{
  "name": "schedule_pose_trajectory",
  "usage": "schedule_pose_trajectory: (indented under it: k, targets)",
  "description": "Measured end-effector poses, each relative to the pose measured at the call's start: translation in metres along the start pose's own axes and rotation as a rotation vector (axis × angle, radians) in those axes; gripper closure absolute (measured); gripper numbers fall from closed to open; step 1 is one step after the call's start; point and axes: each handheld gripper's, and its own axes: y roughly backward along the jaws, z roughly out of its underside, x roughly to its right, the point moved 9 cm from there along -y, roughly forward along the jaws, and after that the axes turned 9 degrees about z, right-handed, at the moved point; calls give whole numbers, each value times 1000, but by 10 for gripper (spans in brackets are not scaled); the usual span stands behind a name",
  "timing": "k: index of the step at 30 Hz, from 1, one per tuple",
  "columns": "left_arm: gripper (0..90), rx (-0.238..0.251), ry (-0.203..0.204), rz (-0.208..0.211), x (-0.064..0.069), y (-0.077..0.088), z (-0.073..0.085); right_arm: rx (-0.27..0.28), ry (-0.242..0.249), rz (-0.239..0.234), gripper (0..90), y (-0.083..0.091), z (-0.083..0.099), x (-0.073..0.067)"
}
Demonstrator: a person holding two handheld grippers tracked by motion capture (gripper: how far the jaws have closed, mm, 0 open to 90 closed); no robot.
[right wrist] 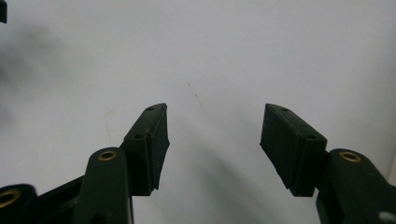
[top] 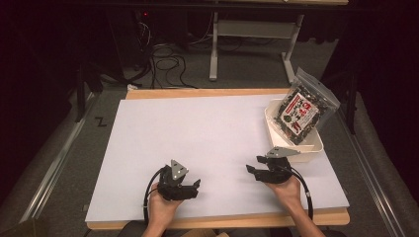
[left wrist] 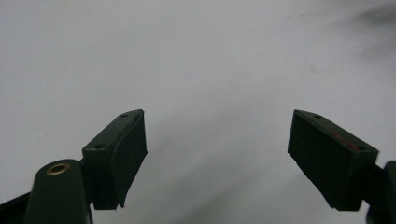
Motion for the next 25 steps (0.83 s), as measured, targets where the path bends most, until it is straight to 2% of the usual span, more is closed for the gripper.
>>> schedule_pose_trajectory:
  k: [5, 10, 19, 25]
  targets:
    - [202, -1, 5, 2, 0, 0, 1, 4, -25, -7, 418, 4, 5, 1]
    - [201, -11, 4, 8, 1, -1, 2, -3, -19, 3, 405, 3, 10, 4]
    - [200, -18, 4, 10, 1, -2, 3, -8, -16, -10, 421, 2, 13, 1]
    - [200, -21, 9, 11, 1, -2, 3, -2, -3, -43, 406, 3, 12, -2]
